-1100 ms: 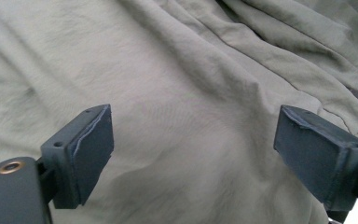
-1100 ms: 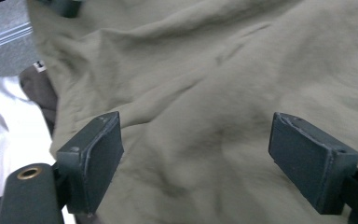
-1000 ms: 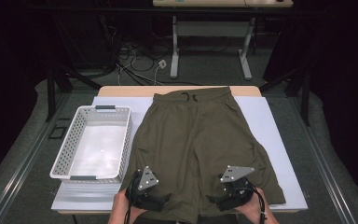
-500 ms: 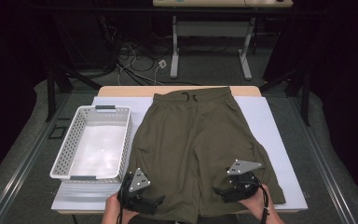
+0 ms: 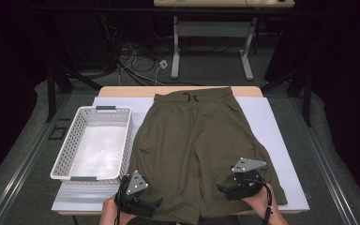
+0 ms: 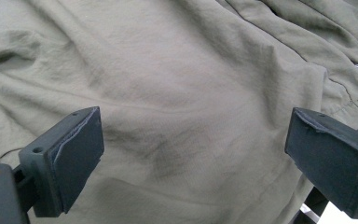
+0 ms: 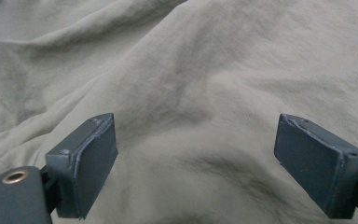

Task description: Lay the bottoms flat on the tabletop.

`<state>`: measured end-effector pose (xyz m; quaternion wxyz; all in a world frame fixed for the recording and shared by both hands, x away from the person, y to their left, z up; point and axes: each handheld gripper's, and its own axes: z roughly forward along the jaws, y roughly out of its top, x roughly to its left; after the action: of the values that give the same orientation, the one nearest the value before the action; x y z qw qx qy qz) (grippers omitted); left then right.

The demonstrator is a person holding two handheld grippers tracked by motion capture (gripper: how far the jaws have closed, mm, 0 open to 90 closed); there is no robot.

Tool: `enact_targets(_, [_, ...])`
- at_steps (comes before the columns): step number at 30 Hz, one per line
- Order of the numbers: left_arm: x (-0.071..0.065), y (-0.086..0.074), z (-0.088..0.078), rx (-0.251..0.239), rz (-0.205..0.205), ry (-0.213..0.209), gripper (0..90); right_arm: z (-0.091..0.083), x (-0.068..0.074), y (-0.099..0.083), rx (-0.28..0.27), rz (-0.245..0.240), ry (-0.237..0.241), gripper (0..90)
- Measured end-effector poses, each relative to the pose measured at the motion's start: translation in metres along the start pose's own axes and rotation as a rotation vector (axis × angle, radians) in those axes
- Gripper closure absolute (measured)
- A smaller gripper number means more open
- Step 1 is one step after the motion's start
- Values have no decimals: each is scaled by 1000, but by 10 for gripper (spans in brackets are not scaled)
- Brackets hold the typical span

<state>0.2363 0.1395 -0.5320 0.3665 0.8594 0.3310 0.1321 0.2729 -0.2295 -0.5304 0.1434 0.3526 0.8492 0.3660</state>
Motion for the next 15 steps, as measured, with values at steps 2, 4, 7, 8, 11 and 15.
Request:
enact_targets(2, [1,0,0,-8,2,4,40,0,-1,0,8,2,-6,115])
enact_targets(4, [1,0,-2,0,-1,12,40,0,-3,-1,4,6,-11,112])
enact_targets(7, [0,-4,-6,3,-12,15,41,0,-6,0,1,6,-17,109])
enact_targets(8, [0,-5,-7,8,-15,18,42,-1,-5,0,3,15,-20,109])
enact_targets(11, [2,-8,-10,15,-17,23,42,-2,-7,2,2,3,-22,110])
enact_targets(15, [3,-11,-12,18,-24,24,44,-1,-8,1,1,15,-29,109])
